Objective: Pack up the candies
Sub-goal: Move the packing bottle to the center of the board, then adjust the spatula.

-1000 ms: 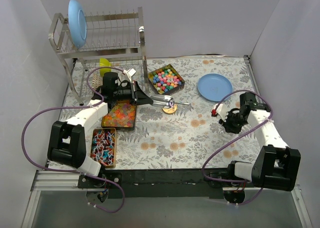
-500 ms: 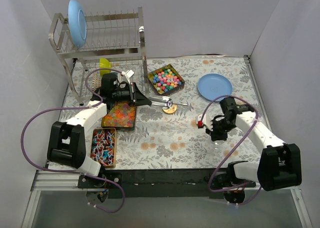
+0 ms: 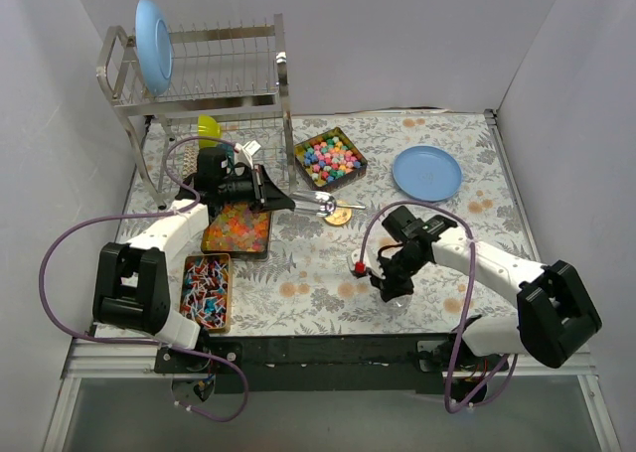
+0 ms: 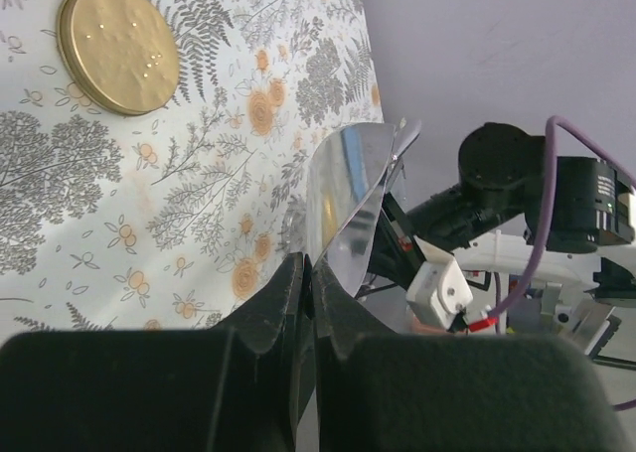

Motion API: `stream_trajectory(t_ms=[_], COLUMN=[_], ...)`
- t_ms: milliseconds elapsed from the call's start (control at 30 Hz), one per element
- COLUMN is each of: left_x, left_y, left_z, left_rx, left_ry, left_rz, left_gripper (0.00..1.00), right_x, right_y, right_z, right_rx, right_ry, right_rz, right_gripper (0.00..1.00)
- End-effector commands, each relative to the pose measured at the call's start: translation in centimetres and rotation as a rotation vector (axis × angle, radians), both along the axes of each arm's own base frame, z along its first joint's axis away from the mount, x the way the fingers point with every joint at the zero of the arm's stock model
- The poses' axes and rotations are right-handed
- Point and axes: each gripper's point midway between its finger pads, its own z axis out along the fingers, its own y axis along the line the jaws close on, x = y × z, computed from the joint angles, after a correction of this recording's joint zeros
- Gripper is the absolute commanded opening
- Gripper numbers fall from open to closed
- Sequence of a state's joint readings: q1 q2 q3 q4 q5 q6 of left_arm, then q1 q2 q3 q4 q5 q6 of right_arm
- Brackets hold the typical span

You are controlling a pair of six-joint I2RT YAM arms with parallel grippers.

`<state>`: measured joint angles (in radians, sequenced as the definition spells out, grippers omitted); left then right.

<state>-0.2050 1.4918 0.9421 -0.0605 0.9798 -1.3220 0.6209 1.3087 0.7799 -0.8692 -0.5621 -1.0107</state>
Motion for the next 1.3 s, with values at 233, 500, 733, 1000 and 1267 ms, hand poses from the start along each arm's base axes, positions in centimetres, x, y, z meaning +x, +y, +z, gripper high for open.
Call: stream_trajectory(t_ms=[233, 500, 733, 1000, 1267], left_x=[0.4, 0.8, 0.7, -0.3, -0.5], left_y=[1.6, 2.1, 2.2, 2.1, 1.5], left_z=[0.8, 0.3, 0.7, 0.0, 1.1], left_rx=[0.033, 0.037, 0.029, 0.024, -0.049], left_ry=[-0.060, -0.047, -0.056, -0.039, -0.042], left_rz=[0.050, 0.064, 0.041, -0.027, -0.074], left_gripper=[0.00, 0.00, 0.00, 0.00, 0.00], right_x=[0.9, 2.4, 3.4, 8.1, 9.8], right_y=[8.6, 11.6, 12.5, 10.6, 10.8], right_z=[3.0, 3.1, 7.7, 19.6, 18.6], right_rx=[0.221, 0.269, 0.306, 0.459, 0.474], right_ry=[-0.083, -0.114, -0.129, -0.148, -0.205], right_rz=[0.098, 0.121, 0.124, -0.116, -0.139], right_gripper=[0.06, 0.06, 0.05, 0.43, 0.68])
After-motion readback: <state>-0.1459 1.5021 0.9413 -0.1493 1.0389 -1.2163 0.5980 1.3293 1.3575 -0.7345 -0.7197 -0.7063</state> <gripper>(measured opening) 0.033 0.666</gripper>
